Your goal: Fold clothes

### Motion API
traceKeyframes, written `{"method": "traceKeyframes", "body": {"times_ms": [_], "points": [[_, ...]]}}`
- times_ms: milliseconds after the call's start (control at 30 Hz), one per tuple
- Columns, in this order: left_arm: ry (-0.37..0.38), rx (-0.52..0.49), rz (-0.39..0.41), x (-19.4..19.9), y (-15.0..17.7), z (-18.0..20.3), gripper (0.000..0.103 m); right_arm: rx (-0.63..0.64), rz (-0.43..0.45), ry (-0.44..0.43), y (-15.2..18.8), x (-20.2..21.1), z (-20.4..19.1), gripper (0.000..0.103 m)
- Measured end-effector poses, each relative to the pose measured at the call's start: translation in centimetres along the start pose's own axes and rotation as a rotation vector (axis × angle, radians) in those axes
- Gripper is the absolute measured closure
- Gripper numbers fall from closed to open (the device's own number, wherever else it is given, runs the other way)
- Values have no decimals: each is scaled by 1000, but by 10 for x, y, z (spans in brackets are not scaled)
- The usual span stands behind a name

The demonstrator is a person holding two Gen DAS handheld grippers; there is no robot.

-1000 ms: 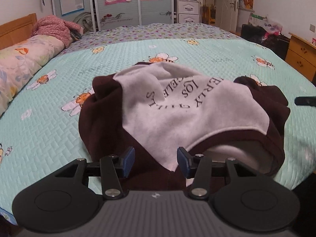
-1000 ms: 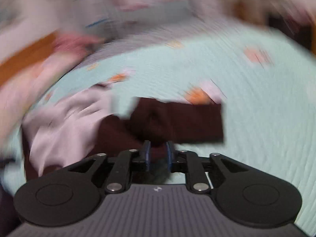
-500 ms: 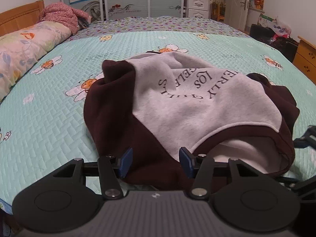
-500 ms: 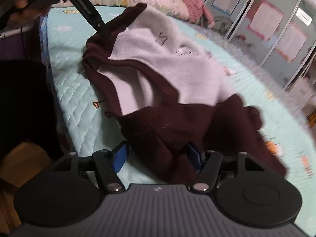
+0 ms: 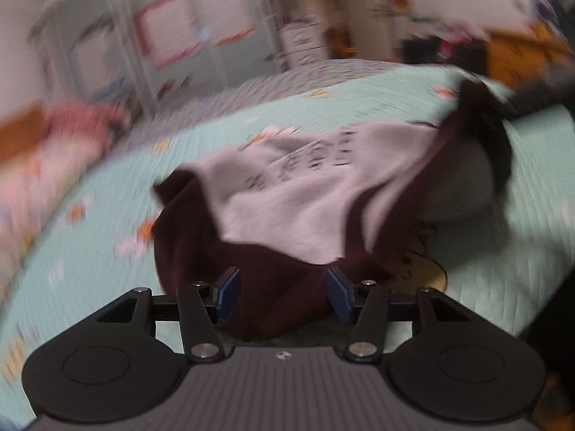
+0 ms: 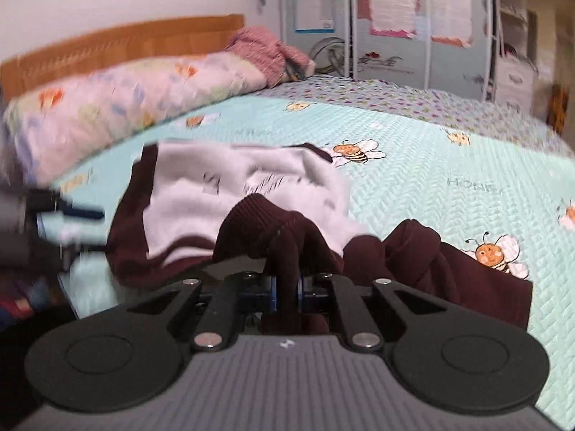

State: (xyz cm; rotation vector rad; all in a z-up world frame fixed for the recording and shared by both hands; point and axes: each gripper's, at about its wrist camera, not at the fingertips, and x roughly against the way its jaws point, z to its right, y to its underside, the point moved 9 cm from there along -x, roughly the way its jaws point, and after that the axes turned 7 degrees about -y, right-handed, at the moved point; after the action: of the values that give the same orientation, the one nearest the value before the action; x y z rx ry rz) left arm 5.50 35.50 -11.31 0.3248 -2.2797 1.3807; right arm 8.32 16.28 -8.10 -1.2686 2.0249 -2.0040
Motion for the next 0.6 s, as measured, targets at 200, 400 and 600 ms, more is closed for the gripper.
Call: {"method": "traceKeyframes", "body": {"times_ms": [200, 400, 600], "points": [[45, -260, 15, 3, 19, 42, 46, -37, 12, 4, -4, -5, 5, 91], [-80, -438, 52, -21, 25, 52, 46, -103, -2, -11, 4, -11, 12, 91], [-101, -332, 46, -48, 1, 43, 93, -88, -3, 57, 19, -7, 9, 91]]}}
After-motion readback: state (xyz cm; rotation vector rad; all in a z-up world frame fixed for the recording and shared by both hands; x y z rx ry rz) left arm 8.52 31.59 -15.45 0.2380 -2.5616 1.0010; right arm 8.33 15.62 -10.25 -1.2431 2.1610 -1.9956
